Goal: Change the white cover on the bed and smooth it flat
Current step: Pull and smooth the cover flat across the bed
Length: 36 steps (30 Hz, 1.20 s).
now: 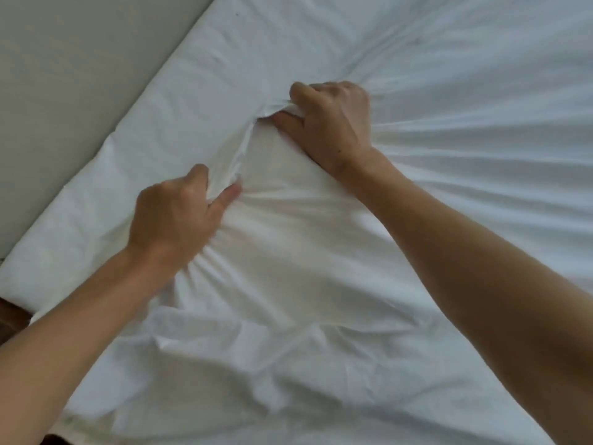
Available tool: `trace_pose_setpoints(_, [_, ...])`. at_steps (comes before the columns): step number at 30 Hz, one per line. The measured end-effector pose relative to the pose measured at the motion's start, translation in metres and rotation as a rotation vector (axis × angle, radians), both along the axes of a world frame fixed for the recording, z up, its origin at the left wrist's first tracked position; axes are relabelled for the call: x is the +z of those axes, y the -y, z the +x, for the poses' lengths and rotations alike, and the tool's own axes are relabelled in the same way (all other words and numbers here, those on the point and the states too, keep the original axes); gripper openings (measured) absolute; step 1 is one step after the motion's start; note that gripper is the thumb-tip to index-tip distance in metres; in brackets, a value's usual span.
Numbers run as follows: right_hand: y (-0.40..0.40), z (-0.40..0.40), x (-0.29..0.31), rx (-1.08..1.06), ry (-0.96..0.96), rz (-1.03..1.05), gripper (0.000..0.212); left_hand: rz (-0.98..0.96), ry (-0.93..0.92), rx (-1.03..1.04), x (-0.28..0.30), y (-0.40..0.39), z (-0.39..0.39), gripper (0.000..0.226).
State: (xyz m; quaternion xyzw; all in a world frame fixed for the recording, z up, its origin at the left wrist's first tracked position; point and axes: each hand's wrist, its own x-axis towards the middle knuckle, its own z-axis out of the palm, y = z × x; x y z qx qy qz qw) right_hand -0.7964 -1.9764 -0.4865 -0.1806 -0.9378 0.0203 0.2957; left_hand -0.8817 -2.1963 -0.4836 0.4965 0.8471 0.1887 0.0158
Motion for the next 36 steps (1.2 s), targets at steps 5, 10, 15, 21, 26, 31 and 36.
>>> trace_pose_setpoints(5, [0.027, -0.006, -0.085, -0.140, 0.192, -0.065, 0.039, -0.222, -0.035, 0.223, -0.062, 0.002, 0.010, 0.047])
trace_pose_setpoints(10, [0.049, 0.018, -0.075, -0.132, 0.437, -0.293, 0.053, -0.257, -0.141, 0.316, -0.072, 0.015, 0.020, 0.039])
trace_pose_setpoints(15, [0.123, 0.122, -0.032, -0.320, 0.350, -0.625, 0.063, -0.199, -0.205, 0.241, -0.051, 0.017, 0.048, 0.049])
trace_pose_setpoints(21, [0.229, 0.279, -0.046, -1.016, 0.298, -0.812, 0.057, 0.071, -0.027, -0.530, -0.026, 0.000, 0.183, 0.050])
trace_pose_setpoints(26, [0.290, 0.200, -0.062, -0.564, 0.465, -0.831, 0.059, -0.247, -0.169, -0.321, -0.079, 0.064, 0.114, 0.057])
trace_pose_setpoints(31, [0.276, 0.192, -0.056, -0.117, 0.619, -0.714, 0.060, -0.441, -0.126, 0.059, -0.058, 0.084, 0.079, 0.061])
trace_pose_setpoints(36, [0.264, 0.236, -0.020, -0.138, 0.495, -0.944, 0.054, -0.622, 0.025, -0.014, -0.029, 0.075, 0.162, 0.064])
